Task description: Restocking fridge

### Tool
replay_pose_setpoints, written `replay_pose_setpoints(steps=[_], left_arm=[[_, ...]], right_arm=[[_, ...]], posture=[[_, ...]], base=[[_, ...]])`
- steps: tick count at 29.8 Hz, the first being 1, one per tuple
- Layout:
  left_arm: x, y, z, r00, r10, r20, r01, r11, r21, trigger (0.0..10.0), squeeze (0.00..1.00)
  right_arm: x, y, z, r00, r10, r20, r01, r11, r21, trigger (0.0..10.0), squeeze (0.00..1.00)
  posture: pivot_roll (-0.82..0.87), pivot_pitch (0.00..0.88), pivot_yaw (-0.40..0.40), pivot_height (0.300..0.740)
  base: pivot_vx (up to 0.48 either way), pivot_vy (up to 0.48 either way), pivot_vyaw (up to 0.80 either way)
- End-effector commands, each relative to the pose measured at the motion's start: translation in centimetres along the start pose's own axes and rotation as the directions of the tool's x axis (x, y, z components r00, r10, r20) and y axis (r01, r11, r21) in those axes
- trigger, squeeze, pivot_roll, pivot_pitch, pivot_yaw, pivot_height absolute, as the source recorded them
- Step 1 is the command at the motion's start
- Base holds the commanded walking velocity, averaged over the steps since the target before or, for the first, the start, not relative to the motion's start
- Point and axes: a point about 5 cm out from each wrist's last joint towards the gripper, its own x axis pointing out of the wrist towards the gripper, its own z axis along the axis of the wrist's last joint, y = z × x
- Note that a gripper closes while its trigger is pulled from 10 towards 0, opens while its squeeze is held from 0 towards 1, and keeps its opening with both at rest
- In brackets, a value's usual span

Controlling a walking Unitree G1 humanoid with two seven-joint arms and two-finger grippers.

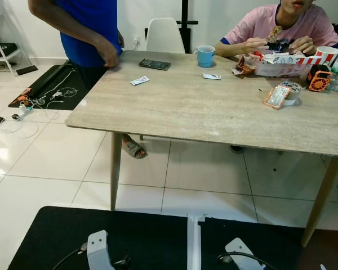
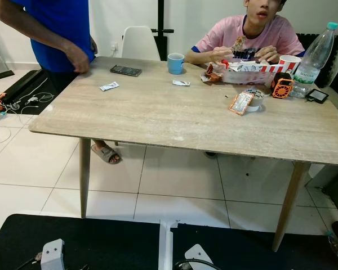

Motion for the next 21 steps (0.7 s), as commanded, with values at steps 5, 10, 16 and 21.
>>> replay_pose_setpoints(steps=[5, 10, 16, 21], left_arm=[[-0.1, -0.2, -1.3, 0.999, -0.002, -0.039, 0.002, 1.000, -0.008, 10.0, 0.00], [-0.3, 0.5, -1.4, 0.999, 0.017, -0.037, -0.018, 1.000, -0.023, 10.0, 0.00], [-0.4, 0.9, -1.5, 0.999, 0.022, -0.043, -0.023, 1.000, -0.018, 10.0, 0.00], [-0.6, 1.1, -1.9, 0.998, 0.023, -0.055, -0.024, 1.000, -0.009, 10.0, 0.00]], right_arm=[[0.0, -0.3, 0.1, 1.000, -0.001, -0.003, 0.001, 0.999, 0.034, 10.0, 0.00], [0.0, -0.3, 0.1, 1.000, 0.005, -0.006, -0.004, 1.000, 0.029, 10.0, 0.00], [0.0, -0.1, 0.2, 1.000, 0.002, -0.004, -0.002, 1.000, 0.026, 10.0, 0.00], [0.0, 0.0, 0.3, 1.000, 0.003, -0.005, -0.003, 0.999, 0.043, 10.0, 0.00]], posture=[[0.03, 0.000, -0.001, 0.740], [0.03, 0.000, -0.005, 0.740], [0.02, 0.000, 0.012, 0.740], [0.02, 0.000, 0.016, 0.740]], base=[[0.000, 0.000, 0.00], [0.000, 0.000, 0.00], [0.000, 0.000, 0.00], [0.000, 0.000, 0.00]])
